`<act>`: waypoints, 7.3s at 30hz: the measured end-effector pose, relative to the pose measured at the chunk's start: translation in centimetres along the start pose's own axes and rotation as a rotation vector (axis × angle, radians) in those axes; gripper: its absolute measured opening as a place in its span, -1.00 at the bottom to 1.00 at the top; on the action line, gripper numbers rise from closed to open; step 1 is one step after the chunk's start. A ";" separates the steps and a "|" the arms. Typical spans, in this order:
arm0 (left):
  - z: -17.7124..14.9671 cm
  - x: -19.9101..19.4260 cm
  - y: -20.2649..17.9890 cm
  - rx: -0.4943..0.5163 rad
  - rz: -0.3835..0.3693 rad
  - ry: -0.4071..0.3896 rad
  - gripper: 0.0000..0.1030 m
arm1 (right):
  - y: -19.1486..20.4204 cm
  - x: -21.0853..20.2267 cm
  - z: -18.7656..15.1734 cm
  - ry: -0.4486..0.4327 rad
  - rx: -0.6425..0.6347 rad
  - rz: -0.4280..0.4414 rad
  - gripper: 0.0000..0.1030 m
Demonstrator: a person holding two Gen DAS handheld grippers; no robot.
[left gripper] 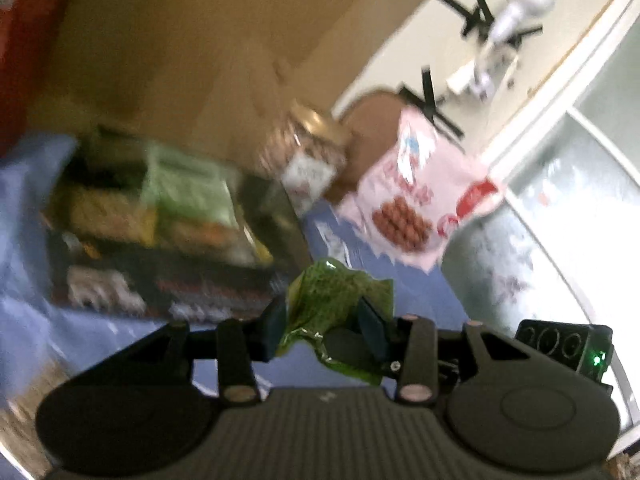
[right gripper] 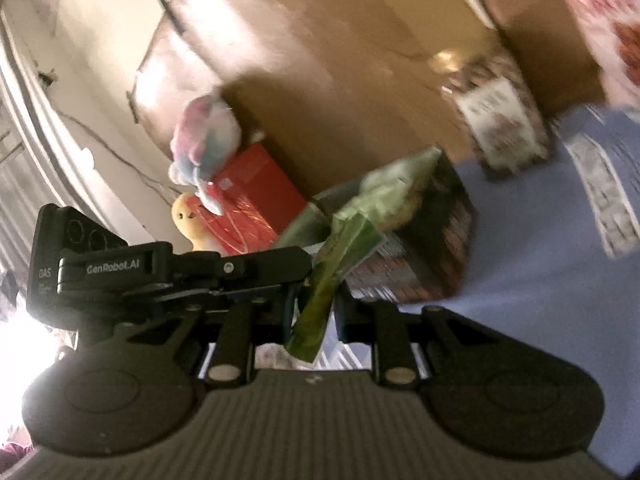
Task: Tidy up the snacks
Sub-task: 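Carry the dark green packet into the black box and open the left tool, then move the left tool to the white cup with yellow lid and close, then carry the white cup into the black box and open the left tool, then move the left tool to the orange-red snack bag and grasp it, then carry the orange-red bag into the black box and open the left tool, then move the left tool to the clear bag of seeds and grasp it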
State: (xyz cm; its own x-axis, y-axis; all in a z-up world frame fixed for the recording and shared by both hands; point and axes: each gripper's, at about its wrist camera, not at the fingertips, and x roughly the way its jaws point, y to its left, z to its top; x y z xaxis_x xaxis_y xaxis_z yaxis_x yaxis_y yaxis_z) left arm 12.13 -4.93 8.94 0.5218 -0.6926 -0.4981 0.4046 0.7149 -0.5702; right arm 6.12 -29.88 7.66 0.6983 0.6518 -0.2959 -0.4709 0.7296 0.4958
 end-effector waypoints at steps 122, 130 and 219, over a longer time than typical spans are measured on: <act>-15.0 -4.7 4.8 -0.232 -0.172 0.199 0.23 | -3.2 -3.9 -9.7 0.218 0.251 -0.019 -0.18; -14.6 -4.9 5.9 -0.279 -0.161 0.156 0.02 | -3.3 -2.4 -10.6 0.273 0.390 0.105 -0.59; -12.5 -11.5 13.7 -0.553 -0.048 -0.179 -0.78 | 2.1 8.2 -7.7 0.367 0.257 0.151 -0.32</act>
State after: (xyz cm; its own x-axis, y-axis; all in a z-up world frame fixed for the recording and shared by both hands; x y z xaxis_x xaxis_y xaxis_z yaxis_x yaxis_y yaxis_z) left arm 2.22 11.64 -1.32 0.6506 -0.6618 -0.3724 0.0042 0.4935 -0.8697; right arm 6.70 -21.44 -0.04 0.3732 0.8108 -0.4509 -0.3716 0.5760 0.7281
